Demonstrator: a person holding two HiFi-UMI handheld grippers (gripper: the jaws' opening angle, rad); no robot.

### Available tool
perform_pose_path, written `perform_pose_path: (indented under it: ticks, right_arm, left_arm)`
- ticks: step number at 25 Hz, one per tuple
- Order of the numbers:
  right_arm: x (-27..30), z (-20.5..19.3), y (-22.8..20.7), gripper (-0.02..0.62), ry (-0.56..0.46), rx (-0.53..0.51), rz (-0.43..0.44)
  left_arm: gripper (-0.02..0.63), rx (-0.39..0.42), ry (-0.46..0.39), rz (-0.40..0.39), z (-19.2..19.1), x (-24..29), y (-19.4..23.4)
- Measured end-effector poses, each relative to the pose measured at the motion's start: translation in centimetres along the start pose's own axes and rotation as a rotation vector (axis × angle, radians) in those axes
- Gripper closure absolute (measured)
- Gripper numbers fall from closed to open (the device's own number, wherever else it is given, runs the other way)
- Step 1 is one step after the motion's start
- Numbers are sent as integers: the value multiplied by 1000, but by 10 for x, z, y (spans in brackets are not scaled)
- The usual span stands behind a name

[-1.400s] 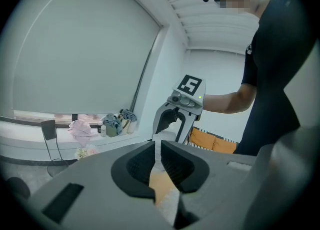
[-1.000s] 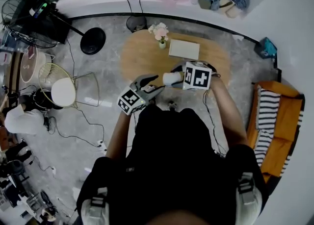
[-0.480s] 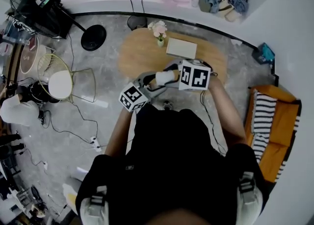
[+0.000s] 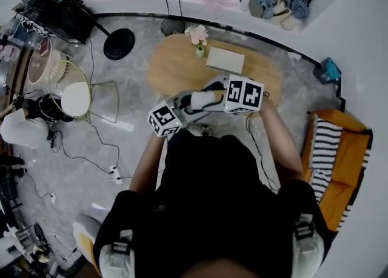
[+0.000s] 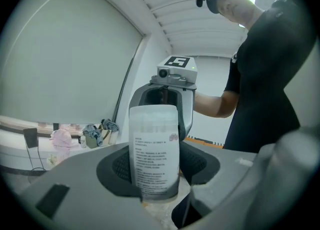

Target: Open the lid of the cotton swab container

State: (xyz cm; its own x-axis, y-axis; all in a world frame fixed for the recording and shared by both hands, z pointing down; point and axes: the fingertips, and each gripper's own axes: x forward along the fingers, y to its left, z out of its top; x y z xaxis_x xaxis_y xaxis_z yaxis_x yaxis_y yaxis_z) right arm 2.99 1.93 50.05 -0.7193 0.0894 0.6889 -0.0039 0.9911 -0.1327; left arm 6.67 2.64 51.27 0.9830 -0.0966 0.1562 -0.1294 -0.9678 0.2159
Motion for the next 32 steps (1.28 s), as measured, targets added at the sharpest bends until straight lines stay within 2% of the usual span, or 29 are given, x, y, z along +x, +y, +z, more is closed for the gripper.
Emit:
perform_pose_path:
  ticks: [4, 8, 14, 16, 19, 22, 27, 32]
  right_arm:
    - [-7, 1, 5, 377, -96, 25, 28]
    - [-10, 10, 11, 377, -176, 37, 57]
    - [-35, 18, 9, 353, -289, 63, 50]
    - [-42, 15, 7, 357, -321, 89, 57]
    - [-45, 14, 10, 399, -373, 116, 92]
    - [-45, 21, 9, 400, -431, 143, 108]
    - [-45, 28, 9, 403, -455, 156, 142]
    - [-41, 38, 9, 402, -471, 105, 158]
  left_arm:
    - [402, -24, -48, -31, 7, 0, -9]
    - [403, -25, -51, -52, 6, -1, -15]
    - [405, -69, -119, -55, 17, 0, -20]
    - [405, -73, -129, -49, 19, 0, -19]
    - [407, -74, -142, -46, 20, 0, -18]
    - [407, -88, -165, -43, 23, -4, -18]
    - [407, -89, -169, -43, 28, -10, -19]
    - [408, -94, -183, -54, 35, -17, -16]
